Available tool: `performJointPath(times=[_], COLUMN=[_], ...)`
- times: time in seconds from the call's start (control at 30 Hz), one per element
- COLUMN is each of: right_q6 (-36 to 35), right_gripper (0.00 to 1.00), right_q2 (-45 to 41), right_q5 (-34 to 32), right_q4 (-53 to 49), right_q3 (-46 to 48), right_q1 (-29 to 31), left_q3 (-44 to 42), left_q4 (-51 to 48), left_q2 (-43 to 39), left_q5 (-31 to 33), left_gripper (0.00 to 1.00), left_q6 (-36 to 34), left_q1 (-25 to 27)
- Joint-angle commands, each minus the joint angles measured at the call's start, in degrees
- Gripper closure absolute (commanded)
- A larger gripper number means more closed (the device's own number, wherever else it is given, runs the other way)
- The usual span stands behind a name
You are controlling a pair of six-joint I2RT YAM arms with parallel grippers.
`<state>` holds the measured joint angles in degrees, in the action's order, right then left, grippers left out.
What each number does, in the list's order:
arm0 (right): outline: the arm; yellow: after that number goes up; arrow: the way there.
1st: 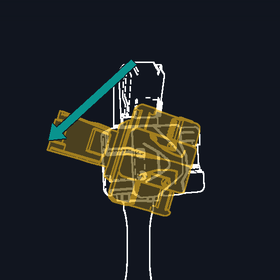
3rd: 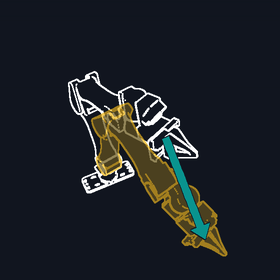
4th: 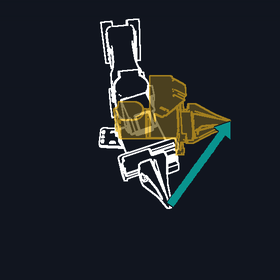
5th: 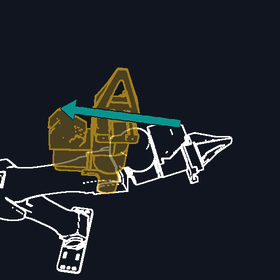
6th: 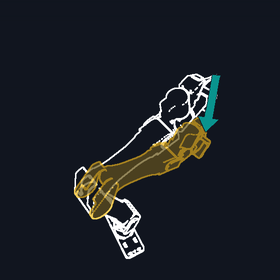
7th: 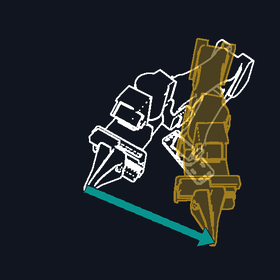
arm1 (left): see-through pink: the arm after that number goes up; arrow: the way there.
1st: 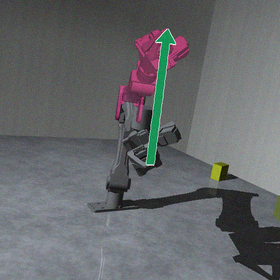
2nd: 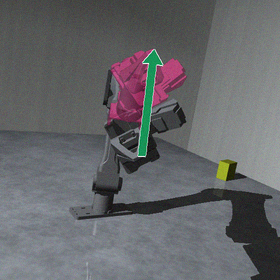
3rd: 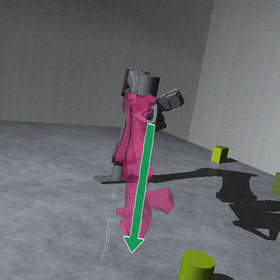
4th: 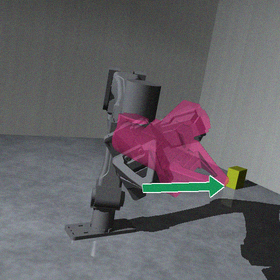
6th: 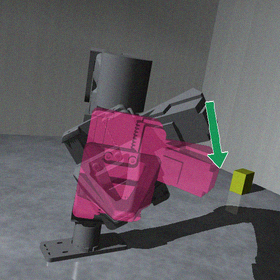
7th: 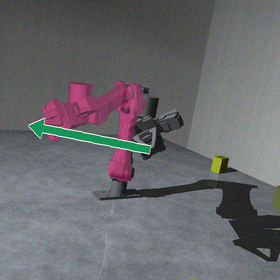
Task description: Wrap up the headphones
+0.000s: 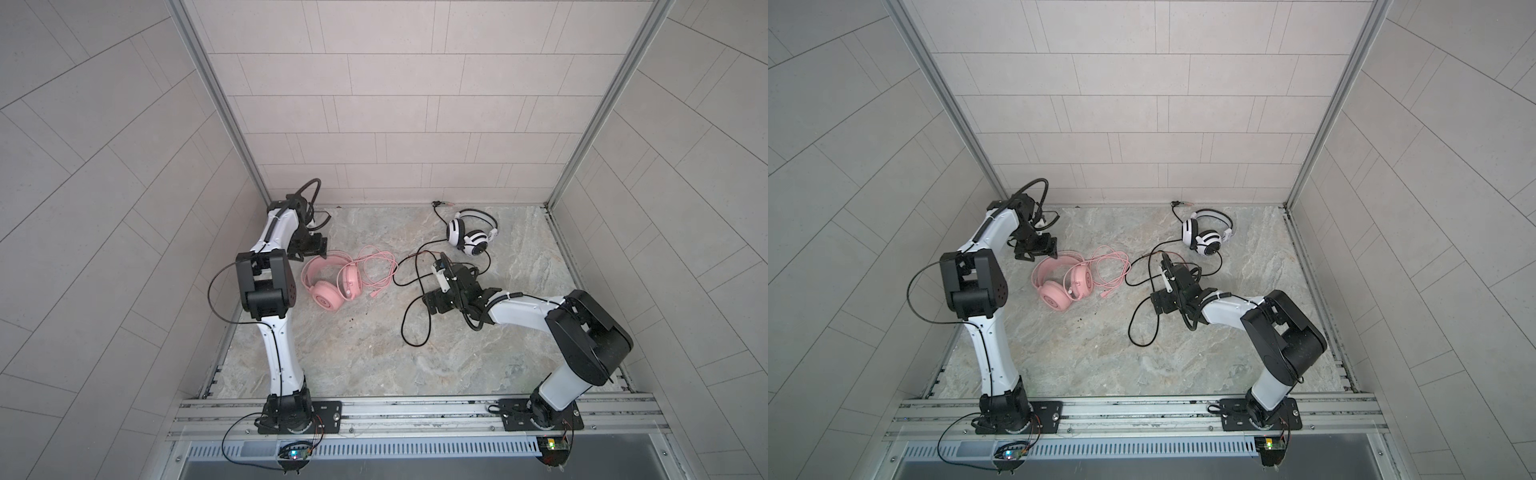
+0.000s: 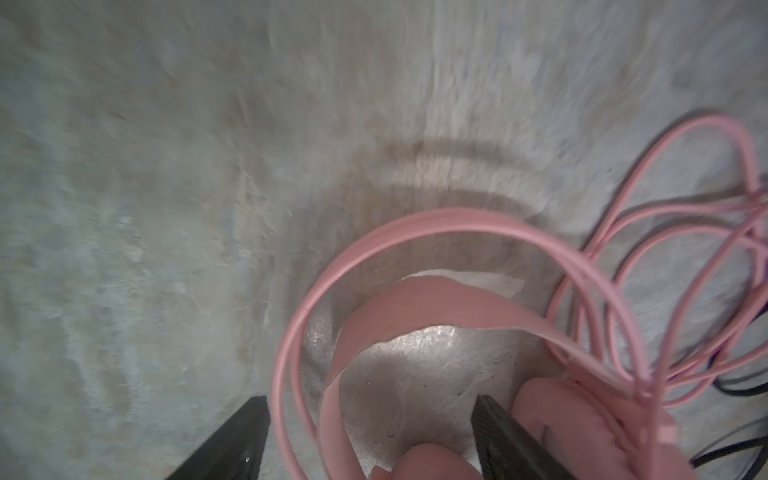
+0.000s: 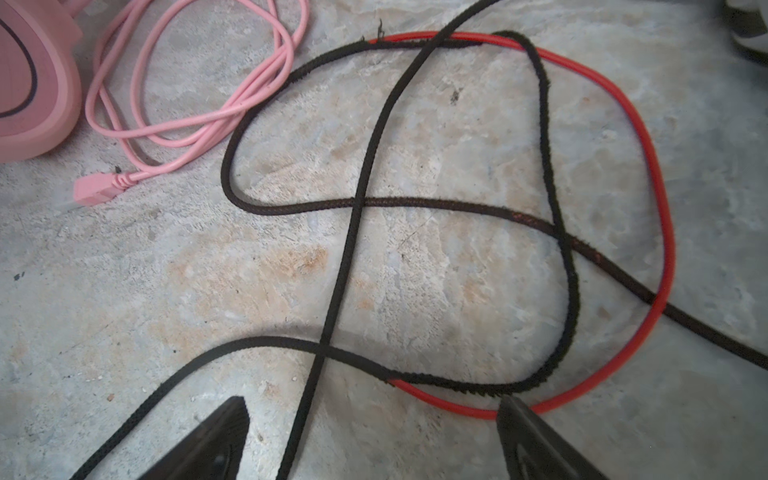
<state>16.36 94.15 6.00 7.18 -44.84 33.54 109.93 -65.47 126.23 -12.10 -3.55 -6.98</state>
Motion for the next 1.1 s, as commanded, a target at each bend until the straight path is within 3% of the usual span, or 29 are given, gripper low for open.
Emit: performJointPath(times=[0.0,0.2,0.43,0.57,0.77,0.87,1.07], right_q6=[0.2,0.5,0.0,-0.5,1.6,0.8,-0.3], right_gripper=[0.05,0.07,0.07,0.08,0.11,0.11,0.11], right_q2=[1.0,2.5,3.7,4.5,4.9,5.7,10.9], right_q5=[1.4,2.7,3.2,2.7,3.0,2.6,-2.3], right_q4=[-0.5,-0.3,-1.0,-2.4,-16.8,-22.5,-35.0], right_q3=[-0.9,-0.8,-1.1,-2.4,-18.8,-27.4,-45.8], right_q1=[0.3,0.4,0.9,2.0,6.2,10.8,20.0], left_q3=[2.8,3.2,3.9,1.0,-4.8,-10.4,-18.7], left_q4=[-5.7,-3.2,-2.4,0.6,0.5,0.8,3.9], left_q2=[0.5,4.5,6.9,4.1,-1.2,-4.9,-12.9], left_q5=[-1.3,-1.1,7.3,4.4,3.0,-1.9,-0.2], left_gripper=[0.17,0.16,0.17,0.18,0.22,0.22,0.21], left_q6=[-4.3,-4.8,-1.8,0.4,8.6,10.4,12.3], left_q1=[0.1,0.1,0.0,-0.1,0.5,0.5,0.0])
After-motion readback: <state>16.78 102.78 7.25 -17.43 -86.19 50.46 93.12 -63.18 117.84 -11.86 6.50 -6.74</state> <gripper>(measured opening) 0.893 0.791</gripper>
